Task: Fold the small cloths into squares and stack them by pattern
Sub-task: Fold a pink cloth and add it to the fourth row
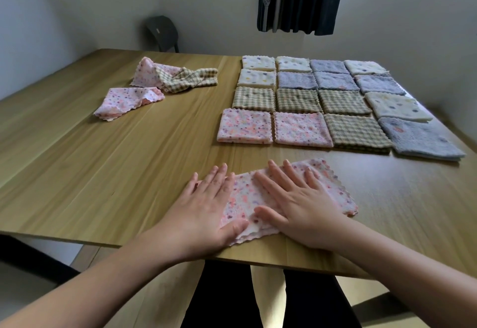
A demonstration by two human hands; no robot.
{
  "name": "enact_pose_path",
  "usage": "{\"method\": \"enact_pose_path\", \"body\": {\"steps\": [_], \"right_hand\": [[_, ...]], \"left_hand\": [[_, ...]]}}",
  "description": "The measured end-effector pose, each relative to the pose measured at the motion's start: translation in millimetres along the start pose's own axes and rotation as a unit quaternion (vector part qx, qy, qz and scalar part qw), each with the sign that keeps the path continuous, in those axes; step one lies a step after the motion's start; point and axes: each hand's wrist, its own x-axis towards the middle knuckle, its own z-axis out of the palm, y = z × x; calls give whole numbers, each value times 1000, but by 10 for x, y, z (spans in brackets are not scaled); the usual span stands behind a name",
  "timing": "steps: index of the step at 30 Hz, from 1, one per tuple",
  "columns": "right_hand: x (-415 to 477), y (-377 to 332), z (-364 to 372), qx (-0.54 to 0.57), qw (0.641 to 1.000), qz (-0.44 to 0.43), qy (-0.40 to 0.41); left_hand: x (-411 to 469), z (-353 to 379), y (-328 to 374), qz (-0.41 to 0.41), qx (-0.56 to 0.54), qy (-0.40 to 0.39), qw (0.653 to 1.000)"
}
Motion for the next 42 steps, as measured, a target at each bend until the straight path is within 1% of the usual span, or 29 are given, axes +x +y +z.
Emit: {"method": "enact_pose_path", "body": {"steps": [3,6,8,9,10,12,15,17,18,20,24,26,27,28,30,31,33,34,35,36,37,39,40,41,42], "right_hand": [[-22,138,10,6,999,41,1],[-4,239,-24,9,997,77,-8],[-18,244,-47,20,995,99,-10],[-38,225,-61,24,994,104,3],[-68,183,-86,26,995,96,21],[-164,44,-141,21,998,44,44],[-338,-269,-142,11,997,-62,35],[-374,-440,-4,-20,992,-117,45],[-371,-502,93,-47,988,-134,59],[-343,-612,244,-64,986,-133,83],[-356,-687,317,-22,983,-130,126],[-393,-670,313,-16,979,-144,144],[-418,-676,297,7,978,-154,140],[-439,-683,279,50,977,-162,132],[-502,-690,214,184,963,-163,110],[-529,-683,178,255,949,-156,100],[-585,-673,75,389,907,-138,86],[-630,-683,1,448,880,-136,81],[-668,-685,-70,515,844,-132,75],[-695,-683,-121,591,795,-118,71],[-704,-657,-158,671,733,-82,70],[-634,-557,-164,798,600,26,58],[-582,-484,-159,832,546,73,58],[-530,-408,-157,859,500,97,52],[-496,-351,-192,879,462,109,42]], "left_hand": [[-8,8,4,-7,-1,-4,1000],[1,38,15,-16,-6,14,1000],[11,75,23,-19,-30,28,999],[2,80,14,-16,-53,38,998],[-15,77,-15,-7,-80,48,996],[-77,79,-118,23,-109,63,992],[-198,111,-245,65,-99,86,989],[-266,121,-273,74,-127,123,981],[-297,116,-278,80,-140,147,976],[-360,86,-306,101,-149,177,968],[-506,105,-450,162,-131,158,965],[-549,103,-526,154,-153,166,962],[-570,102,-554,147,-169,170,960],[-579,103,-571,150,-173,174,958],[-571,116,-571,174,-159,181,955],[-553,123,-554,187,-164,182,951],[-509,118,-488,209,-228,181,934],[-490,94,-440,214,-279,182,918],[-458,61,-391,211,-335,181,900],[-440,13,-331,197,-393,182,880],[-387,-42,-275,179,-450,184,855],[-245,-146,-183,130,-535,186,814],[-142,-202,-138,104,-551,179,809],[-29,-252,-94,82,-551,168,813],[90,-286,-55,61,-541,155,824]]}}
